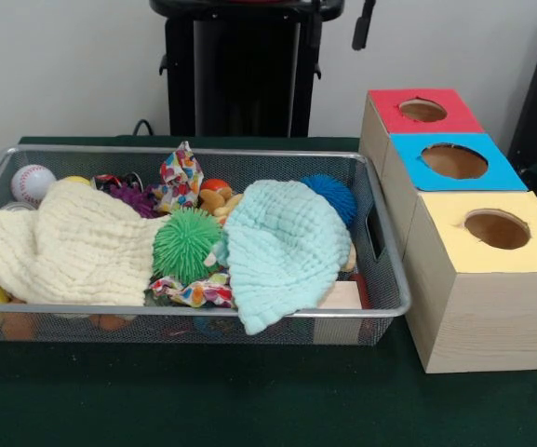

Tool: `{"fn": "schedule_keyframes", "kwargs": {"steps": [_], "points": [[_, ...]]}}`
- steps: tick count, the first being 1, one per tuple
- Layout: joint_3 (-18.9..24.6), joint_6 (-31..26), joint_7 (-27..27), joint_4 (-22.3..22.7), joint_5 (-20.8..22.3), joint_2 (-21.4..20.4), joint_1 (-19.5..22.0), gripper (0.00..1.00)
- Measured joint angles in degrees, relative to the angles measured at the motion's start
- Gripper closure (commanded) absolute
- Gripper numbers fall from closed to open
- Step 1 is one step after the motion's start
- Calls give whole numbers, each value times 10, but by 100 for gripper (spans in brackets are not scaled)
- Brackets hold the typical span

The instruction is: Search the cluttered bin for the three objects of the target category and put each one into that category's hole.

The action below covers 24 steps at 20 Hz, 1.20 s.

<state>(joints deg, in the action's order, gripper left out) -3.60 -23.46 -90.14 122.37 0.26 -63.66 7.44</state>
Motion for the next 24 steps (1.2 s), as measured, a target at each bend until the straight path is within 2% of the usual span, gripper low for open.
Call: {"fn": "schedule_keyframes", "kwargs": {"steps": [5, 13, 19, 24], "points": [[0, 0, 0, 0, 13, 0, 34, 0], [0, 8, 0, -3, 57, 11, 79, 0], [2, 53, 0, -3, 85, 25, 101, 0], [41, 110, 0, -1, 90, 37, 143, 0]]}}
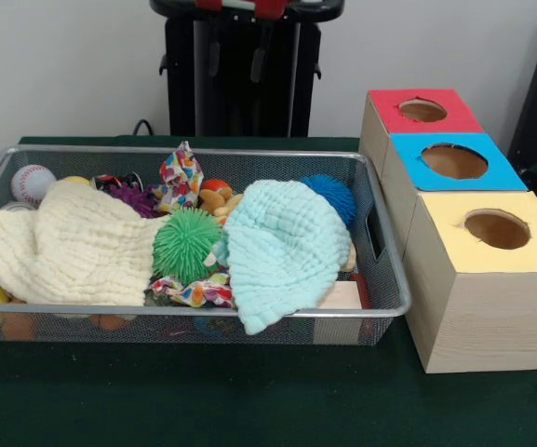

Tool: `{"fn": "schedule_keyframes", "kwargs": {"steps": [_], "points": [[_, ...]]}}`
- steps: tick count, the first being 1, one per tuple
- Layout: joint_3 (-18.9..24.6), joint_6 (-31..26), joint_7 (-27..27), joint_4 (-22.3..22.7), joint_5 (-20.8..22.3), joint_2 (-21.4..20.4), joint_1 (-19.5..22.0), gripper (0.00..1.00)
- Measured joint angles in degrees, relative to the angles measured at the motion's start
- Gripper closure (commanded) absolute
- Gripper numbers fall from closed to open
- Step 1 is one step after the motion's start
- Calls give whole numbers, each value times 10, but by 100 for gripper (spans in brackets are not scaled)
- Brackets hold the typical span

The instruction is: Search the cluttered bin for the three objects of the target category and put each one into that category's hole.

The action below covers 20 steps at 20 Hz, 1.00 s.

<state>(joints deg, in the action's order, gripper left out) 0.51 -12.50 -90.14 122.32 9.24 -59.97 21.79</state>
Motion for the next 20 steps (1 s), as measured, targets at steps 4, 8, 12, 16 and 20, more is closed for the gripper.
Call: {"fn": "schedule_keyframes", "kwargs": {"steps": [4, 8, 12, 16, 20], "points": [[31, 15, 0, 0, 0, 8, 16, 0], [41, 15, 0, 0, 0, 12, 2, 0], [47, 21, 0, 0, 0, 27, -24, 0], [50, 41, 0, 0, 0, 45, -44, 0], [51, 79, 0, -2, 0, 70, -63, 0]]}}
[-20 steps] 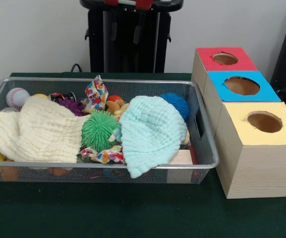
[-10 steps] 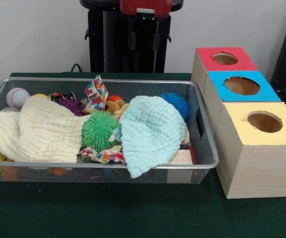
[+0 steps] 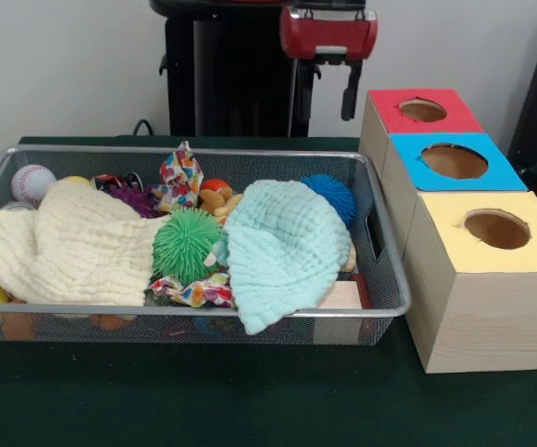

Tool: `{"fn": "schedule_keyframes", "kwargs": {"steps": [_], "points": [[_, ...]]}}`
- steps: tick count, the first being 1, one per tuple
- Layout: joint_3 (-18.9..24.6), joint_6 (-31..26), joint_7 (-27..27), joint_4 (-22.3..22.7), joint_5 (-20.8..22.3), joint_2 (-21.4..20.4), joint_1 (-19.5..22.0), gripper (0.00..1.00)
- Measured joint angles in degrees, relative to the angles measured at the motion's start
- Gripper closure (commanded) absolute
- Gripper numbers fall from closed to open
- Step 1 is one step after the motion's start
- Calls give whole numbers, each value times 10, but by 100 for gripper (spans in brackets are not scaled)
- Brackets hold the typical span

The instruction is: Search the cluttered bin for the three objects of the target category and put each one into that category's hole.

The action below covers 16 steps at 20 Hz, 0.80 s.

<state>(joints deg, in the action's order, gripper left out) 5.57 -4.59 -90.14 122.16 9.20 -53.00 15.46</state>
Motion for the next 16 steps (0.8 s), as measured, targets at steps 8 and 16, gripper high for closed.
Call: {"fn": "schedule_keyframes", "kwargs": {"steps": [8, 16], "points": [[1, 50, 0, -5, 0, 43, -1, 0], [3, 50, 0, -12, 0, 68, 29, 0]]}}
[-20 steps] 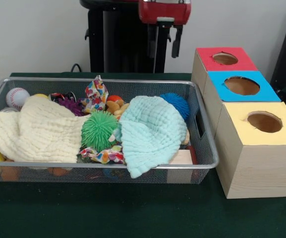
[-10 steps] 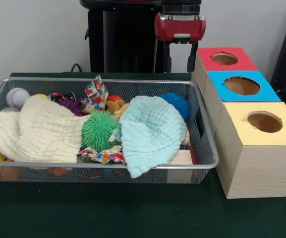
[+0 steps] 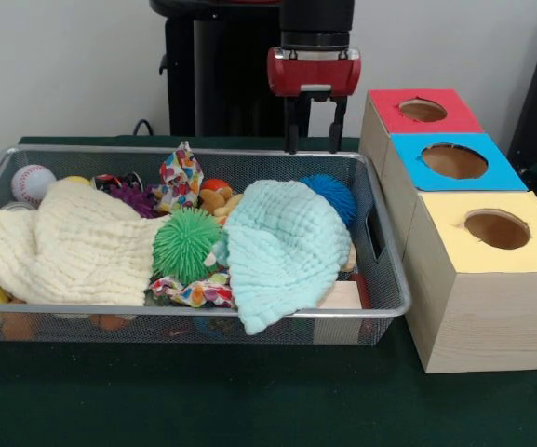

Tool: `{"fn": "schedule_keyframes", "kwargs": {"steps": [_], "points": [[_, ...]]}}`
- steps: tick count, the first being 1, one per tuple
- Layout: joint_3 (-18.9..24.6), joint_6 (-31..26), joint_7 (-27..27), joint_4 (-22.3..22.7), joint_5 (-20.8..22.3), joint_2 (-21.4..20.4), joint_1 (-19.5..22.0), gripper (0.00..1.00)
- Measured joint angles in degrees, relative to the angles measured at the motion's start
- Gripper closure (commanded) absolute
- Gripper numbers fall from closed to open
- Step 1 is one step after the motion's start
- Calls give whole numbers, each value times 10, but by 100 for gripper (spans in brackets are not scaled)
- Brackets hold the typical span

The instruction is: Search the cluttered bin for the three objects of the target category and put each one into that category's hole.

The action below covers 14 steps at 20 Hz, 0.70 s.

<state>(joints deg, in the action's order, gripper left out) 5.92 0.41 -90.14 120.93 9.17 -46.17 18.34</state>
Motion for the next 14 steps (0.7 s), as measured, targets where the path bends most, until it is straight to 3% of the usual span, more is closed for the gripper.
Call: {"fn": "schedule_keyframes", "kwargs": {"steps": [14], "points": [[1, 0, 0, -30, 13, 24, 31, 0]]}}
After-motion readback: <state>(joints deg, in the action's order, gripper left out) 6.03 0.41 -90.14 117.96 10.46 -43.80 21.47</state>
